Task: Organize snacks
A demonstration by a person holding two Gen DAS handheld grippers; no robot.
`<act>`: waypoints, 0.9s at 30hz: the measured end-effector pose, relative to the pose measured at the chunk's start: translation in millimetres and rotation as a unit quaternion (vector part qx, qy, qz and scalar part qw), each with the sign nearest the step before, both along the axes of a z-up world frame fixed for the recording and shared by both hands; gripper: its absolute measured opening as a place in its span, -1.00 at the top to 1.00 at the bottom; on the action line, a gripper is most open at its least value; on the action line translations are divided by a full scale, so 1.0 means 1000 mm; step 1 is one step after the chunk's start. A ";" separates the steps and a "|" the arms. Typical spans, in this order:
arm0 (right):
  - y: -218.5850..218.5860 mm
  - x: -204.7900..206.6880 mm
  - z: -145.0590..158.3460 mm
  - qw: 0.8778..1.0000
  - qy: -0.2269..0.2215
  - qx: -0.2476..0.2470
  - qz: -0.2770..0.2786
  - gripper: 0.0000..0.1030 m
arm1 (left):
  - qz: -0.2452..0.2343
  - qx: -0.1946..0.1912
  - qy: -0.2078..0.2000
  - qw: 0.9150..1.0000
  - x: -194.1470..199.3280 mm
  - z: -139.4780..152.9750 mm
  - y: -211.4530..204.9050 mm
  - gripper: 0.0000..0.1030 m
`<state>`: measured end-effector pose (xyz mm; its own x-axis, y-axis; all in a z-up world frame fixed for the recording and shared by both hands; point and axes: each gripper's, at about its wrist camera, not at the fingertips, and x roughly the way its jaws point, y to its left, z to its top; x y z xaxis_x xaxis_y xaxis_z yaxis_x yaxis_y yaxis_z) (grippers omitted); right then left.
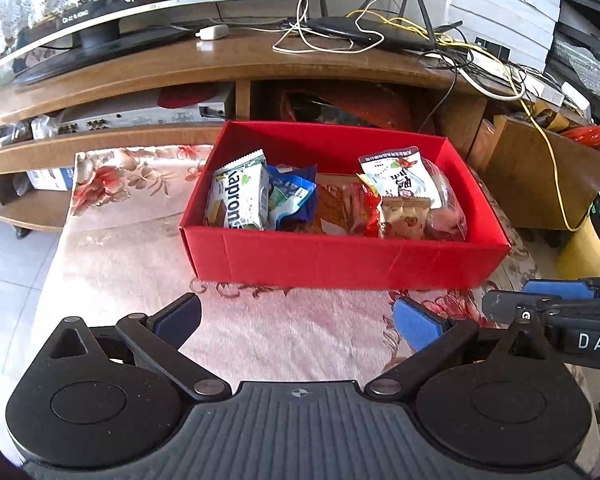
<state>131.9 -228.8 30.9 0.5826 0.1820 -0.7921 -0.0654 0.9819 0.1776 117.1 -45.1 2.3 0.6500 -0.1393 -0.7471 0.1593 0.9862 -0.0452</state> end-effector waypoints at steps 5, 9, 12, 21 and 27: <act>0.002 -0.006 0.000 1.000 0.000 0.000 0.003 0.16 | -0.003 -0.006 -0.003 1.000 -0.009 0.001 -0.002 -0.99; 0.001 -0.013 0.001 1.000 -0.001 0.003 0.000 0.16 | -0.011 -0.017 -0.006 1.000 -0.015 0.002 -0.001 -0.99; 0.000 -0.018 0.003 1.000 -0.003 0.004 0.000 0.16 | -0.007 -0.026 0.001 1.000 -0.018 0.002 0.000 -0.99; 0.001 -0.028 0.007 1.000 -0.012 0.010 0.003 0.16 | 0.001 -0.039 -0.004 0.999 -0.030 0.004 0.004 -0.99; 0.002 -0.032 0.008 1.000 -0.015 0.012 0.008 0.16 | 0.006 -0.016 -0.028 0.999 -0.039 0.010 0.003 -1.00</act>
